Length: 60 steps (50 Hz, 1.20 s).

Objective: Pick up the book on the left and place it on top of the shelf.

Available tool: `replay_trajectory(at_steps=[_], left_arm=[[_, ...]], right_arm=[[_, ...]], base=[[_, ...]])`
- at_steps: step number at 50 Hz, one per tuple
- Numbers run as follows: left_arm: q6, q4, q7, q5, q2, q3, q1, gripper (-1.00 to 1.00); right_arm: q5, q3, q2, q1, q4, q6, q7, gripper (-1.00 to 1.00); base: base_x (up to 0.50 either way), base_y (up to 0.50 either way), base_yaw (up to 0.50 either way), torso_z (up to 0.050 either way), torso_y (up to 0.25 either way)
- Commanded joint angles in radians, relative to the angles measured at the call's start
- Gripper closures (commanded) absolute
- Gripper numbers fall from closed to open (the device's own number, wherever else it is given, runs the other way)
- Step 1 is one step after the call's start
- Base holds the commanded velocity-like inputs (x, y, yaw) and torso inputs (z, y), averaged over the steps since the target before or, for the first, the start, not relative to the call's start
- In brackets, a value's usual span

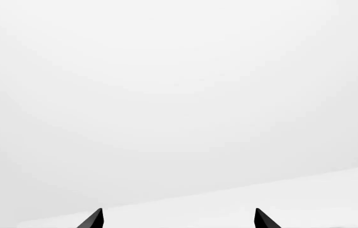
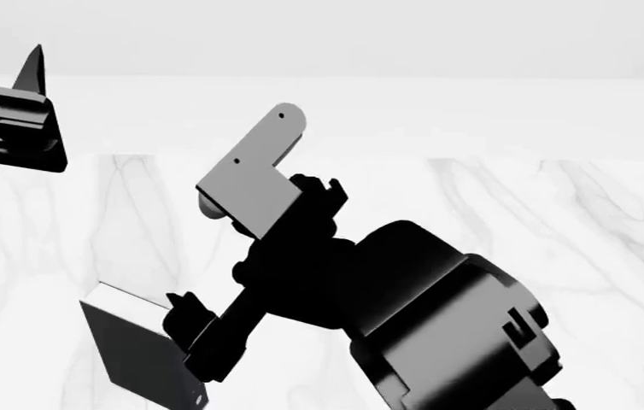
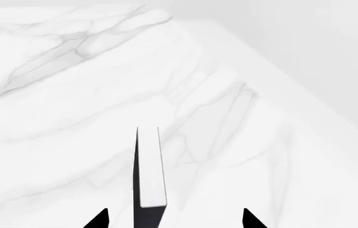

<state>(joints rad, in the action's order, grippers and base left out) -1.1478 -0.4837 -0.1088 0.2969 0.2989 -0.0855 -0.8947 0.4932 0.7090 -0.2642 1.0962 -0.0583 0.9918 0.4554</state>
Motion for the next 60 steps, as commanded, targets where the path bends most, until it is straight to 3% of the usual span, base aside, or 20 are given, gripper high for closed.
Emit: replay_trajectory(at_steps=[1,20,38,42,51,60], left_arm=[[-0.001,-0.001,-0.004,0.003,0.003,-0.001,0.001,-1.00],[-0.006,-0.002,-0.009,0.010,0.010,-0.001,0.004,-1.00],[0.008,-0.001,-0.008,0.021,0.012,0.007,0.020,-1.00],[0.013,-0.001,-0.007,0.024,0.012,0.007,0.027,-1.00],[0.014,-0.009,-0.007,0.030,0.013,0.009,0.035,-1.00],[0.021,-0.006,-0.006,0.038,0.010,0.013,0.042,-1.00]], right_arm=[[-0.033,0.051,0.049,-0.007,-0.103,-0.068,0.015,-1.00],[-0.046,0.106,0.121,-0.036,-0.172,-0.117,0.016,-1.00],[-0.085,0.164,0.256,0.026,-0.563,-0.345,0.095,-1.00],[0.032,0.272,0.263,0.064,-0.672,-0.436,0.061,-1.00],[0.472,0.727,0.264,0.164,-0.857,-0.670,-0.040,-1.00],[0.575,0.819,0.264,0.191,-0.904,-0.704,-0.055,-1.00]], base=[[0.00,0.00,0.00,0.000,0.000],[0.00,0.00,0.00,0.000,0.000],[0.00,0.00,0.00,0.000,0.000],[0.00,0.00,0.00,0.000,0.000],[0.00,0.00,0.00,0.000,0.000],[0.00,0.00,0.00,0.000,0.000]])
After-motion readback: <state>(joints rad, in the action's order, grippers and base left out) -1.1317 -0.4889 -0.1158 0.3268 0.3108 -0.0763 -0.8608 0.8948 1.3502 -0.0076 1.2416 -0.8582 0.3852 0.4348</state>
